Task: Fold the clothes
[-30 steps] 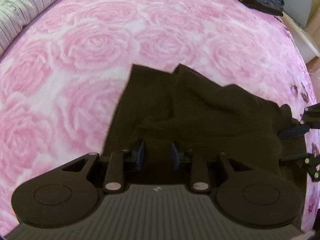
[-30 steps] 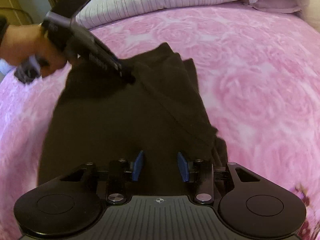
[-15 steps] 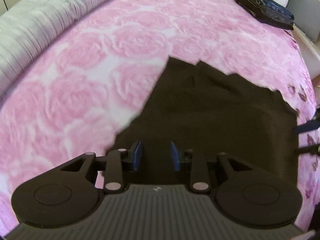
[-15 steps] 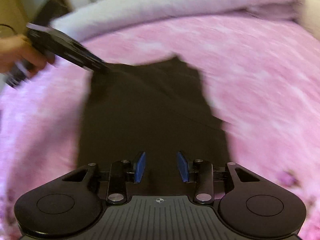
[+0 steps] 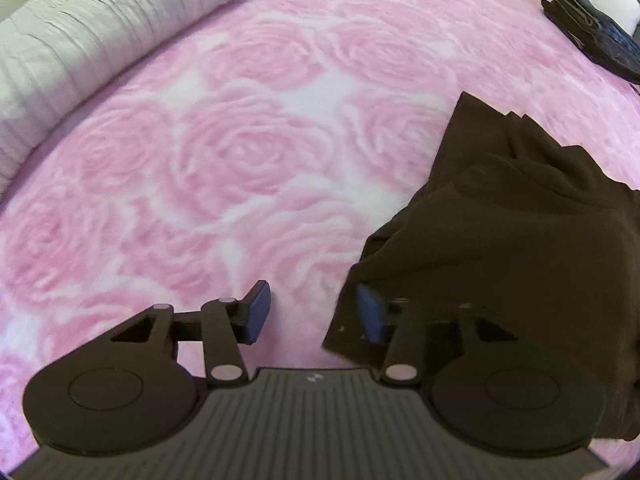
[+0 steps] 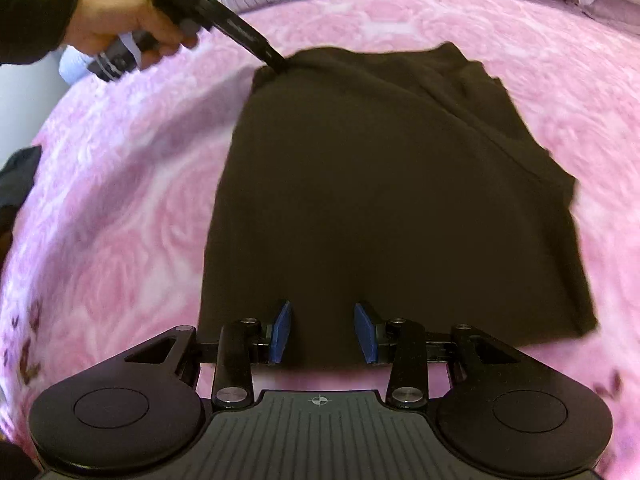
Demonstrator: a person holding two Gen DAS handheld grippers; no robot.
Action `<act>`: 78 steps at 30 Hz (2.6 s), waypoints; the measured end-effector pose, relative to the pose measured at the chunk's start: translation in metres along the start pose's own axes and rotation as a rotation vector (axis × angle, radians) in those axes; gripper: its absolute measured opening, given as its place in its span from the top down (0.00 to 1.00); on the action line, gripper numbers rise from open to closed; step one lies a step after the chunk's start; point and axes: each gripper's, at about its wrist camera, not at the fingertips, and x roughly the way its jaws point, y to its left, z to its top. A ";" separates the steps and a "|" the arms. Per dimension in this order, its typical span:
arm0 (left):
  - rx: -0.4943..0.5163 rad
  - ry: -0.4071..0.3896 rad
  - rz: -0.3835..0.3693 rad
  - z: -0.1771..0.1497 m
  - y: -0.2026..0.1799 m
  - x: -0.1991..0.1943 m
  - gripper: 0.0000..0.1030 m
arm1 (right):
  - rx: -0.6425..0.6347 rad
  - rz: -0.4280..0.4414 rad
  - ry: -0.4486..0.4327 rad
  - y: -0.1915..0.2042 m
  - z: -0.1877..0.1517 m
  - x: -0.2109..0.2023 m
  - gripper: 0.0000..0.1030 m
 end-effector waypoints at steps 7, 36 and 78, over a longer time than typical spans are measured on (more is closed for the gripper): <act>0.036 -0.042 -0.109 -0.023 -0.057 -0.036 0.65 | 0.012 0.028 -0.065 0.024 0.015 -0.026 0.62; 0.235 0.076 -0.190 -0.041 -0.161 -0.008 0.60 | 0.221 -0.132 -0.050 -0.111 0.016 -0.008 0.62; 1.295 -0.298 0.196 -0.137 -0.126 -0.031 0.33 | -0.445 -0.498 -0.013 0.133 -0.010 0.071 0.36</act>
